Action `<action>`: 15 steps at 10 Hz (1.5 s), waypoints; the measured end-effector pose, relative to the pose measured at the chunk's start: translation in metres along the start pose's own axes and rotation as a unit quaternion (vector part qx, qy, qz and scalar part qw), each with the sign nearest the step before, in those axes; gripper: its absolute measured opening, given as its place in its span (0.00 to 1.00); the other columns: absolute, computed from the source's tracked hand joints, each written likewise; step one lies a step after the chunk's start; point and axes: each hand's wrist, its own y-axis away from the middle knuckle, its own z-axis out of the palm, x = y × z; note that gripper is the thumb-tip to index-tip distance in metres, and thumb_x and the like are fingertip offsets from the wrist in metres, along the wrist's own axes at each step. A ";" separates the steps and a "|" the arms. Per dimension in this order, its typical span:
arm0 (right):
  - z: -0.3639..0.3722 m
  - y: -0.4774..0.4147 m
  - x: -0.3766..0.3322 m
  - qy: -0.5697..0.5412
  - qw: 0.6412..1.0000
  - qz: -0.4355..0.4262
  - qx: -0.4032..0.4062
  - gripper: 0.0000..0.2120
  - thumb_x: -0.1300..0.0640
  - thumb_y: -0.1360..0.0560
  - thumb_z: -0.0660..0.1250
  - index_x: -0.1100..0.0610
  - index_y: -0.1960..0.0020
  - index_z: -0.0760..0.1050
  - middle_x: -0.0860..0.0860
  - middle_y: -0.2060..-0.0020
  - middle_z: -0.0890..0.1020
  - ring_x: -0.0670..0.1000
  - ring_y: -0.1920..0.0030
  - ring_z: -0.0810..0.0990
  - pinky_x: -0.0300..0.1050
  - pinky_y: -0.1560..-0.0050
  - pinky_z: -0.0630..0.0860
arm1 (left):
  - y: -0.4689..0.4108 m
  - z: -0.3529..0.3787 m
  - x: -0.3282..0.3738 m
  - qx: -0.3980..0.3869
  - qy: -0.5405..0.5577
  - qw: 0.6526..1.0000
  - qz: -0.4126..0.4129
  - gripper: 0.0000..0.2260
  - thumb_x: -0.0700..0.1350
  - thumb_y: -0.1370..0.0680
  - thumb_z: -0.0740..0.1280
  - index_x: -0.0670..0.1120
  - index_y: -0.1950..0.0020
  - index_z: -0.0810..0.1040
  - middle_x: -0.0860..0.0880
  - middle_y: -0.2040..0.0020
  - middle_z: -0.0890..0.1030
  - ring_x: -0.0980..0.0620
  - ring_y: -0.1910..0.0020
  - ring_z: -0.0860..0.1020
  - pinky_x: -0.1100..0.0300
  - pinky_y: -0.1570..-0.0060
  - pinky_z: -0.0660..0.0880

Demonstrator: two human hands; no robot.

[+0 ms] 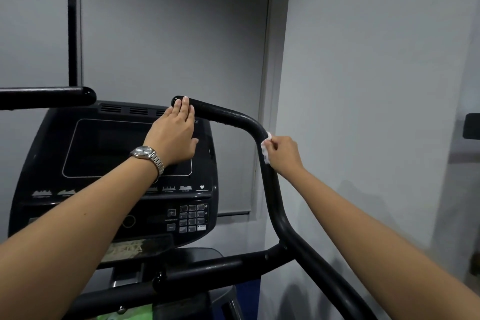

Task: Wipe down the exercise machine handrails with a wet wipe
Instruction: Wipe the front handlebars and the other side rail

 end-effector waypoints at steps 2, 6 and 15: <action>-0.006 0.025 0.028 0.016 0.999 -0.037 -0.002 0.15 0.64 0.21 0.57 0.60 0.65 0.75 0.49 0.73 0.76 0.49 0.74 0.76 0.45 0.67 0.75 | 0.000 0.002 -0.001 0.012 0.013 1.000 0.002 0.34 0.54 0.21 0.58 0.37 0.24 0.48 0.37 0.23 0.47 0.42 0.24 0.49 0.51 0.25 0.52; -0.003 0.014 0.032 0.144 0.963 -0.226 0.027 0.23 0.70 0.26 0.60 0.57 0.33 0.73 0.56 0.41 0.81 0.62 0.61 0.81 0.45 0.57 0.75 | 0.001 0.004 -0.003 0.018 0.026 0.999 0.002 0.34 0.54 0.21 0.58 0.38 0.24 0.48 0.38 0.23 0.47 0.44 0.23 0.49 0.53 0.25 0.51; 0.008 0.001 0.007 0.418 0.853 -0.307 -0.054 0.25 0.69 0.24 0.58 0.58 0.27 0.65 0.47 0.26 0.63 0.53 0.24 0.57 0.53 0.40 0.75 | 0.001 -0.002 -0.006 0.007 0.038 0.999 0.010 0.33 0.53 0.21 0.58 0.38 0.24 0.48 0.38 0.23 0.47 0.44 0.23 0.49 0.53 0.25 0.51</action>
